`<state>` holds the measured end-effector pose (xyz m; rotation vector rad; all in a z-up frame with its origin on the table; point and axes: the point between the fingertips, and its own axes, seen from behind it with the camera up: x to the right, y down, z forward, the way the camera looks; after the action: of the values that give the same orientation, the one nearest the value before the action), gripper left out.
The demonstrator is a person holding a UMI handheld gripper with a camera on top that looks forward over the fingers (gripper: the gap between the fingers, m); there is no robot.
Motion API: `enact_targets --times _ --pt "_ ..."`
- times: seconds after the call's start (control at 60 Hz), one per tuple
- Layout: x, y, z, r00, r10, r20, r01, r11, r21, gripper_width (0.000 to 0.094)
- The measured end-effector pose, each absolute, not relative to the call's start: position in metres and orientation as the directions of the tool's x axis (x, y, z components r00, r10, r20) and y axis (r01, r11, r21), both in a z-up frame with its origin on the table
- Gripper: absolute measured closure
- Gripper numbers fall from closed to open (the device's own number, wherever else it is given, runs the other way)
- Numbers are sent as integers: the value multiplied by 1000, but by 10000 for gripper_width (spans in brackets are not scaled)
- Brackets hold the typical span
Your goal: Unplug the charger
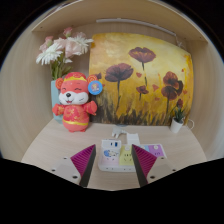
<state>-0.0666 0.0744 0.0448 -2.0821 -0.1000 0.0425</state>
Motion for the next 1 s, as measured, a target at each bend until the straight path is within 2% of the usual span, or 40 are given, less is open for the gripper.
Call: enact_targets --times 0.033,0.083,0.117,0.25,0.35,0.367,0.467,0.567,0.667,0.7,0.733,0.8,0.817,0.833,0.883,0.917,1.0 --pt "-69 84 40 996 85 7 47 -488 -872 325" --pt "-71 97 29 997 78 13 50 -497 -866 540" --pt "-78 99 27 995 96 0 48 -498 -866 607" --pt "-76 98 25 997 80 -19 23 -486 -874 666" --pt "-76 98 24 998 66 -14 22 -515 -857 723" --pt "-72 80 28 997 67 -23 14 -500 -866 723" --pt "-72 87 28 998 43 -55 -22 -550 -835 768" --pt "-72 80 30 988 45 -148 -81 -662 -745 785" --pt "-73 72 32 983 56 -176 -91 -681 -727 785" --pt "-71 84 70 978 33 -204 -143 -605 -783 784" --pt "-69 104 130 975 53 -216 -169 -458 -873 783" --pt "-81 130 239 985 156 -76 -33 -262 -964 784" --pt "-91 145 277 982 173 -78 -34 -246 -969 783" --pt "-81 136 292 980 188 -69 -37 -169 -985 783" --pt "-60 141 356 985 158 -70 -63 -47 -997 783" --pt "-42 142 375 990 125 -62 -59 -24 -998 784" --pt "9 132 359 993 88 -79 -73 -70 -995 784"
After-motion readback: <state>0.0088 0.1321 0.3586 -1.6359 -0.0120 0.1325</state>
